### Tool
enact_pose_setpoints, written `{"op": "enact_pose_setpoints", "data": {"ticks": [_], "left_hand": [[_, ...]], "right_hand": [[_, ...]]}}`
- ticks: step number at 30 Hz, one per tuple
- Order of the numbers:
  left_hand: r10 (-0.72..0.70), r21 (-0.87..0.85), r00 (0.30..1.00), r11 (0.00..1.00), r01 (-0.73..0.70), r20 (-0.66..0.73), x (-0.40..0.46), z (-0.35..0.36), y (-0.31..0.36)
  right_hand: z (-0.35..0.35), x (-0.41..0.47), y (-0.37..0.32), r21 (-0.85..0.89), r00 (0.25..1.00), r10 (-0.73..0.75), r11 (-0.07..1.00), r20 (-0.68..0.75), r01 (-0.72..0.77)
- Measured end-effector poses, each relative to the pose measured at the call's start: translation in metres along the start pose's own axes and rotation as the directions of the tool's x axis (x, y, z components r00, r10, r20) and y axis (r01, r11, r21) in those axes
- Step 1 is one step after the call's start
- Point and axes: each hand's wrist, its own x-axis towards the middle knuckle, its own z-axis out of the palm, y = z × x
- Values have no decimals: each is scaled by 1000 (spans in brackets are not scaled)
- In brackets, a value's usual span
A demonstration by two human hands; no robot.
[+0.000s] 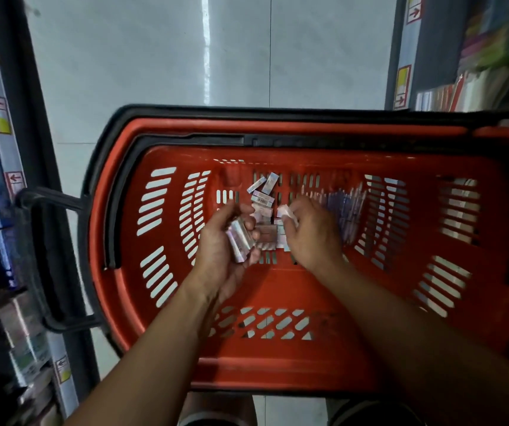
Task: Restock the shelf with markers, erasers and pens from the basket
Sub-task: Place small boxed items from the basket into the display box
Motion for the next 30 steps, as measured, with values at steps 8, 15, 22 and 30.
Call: {"op": "enact_pose_setpoints", "data": {"ticks": [8,15,22,30], "left_hand": [[48,-16,998,999,-49,-40,-88,41,13],[177,79,981,980,-184,83,-192,83,43],[296,344,938,874,-343,181,-285,98,63],[312,526,834,661,-535,456,-386,89,78]], "right_hand": [[-71,-75,-50,303,988,152,943,-28,-137],[-163,-139,-108,479,988,139,873,-66,-91],[-255,-201,-154,632,986,79,774,-149,33],[-304,-289,-204,657,961,5,731,-277,186]]}}
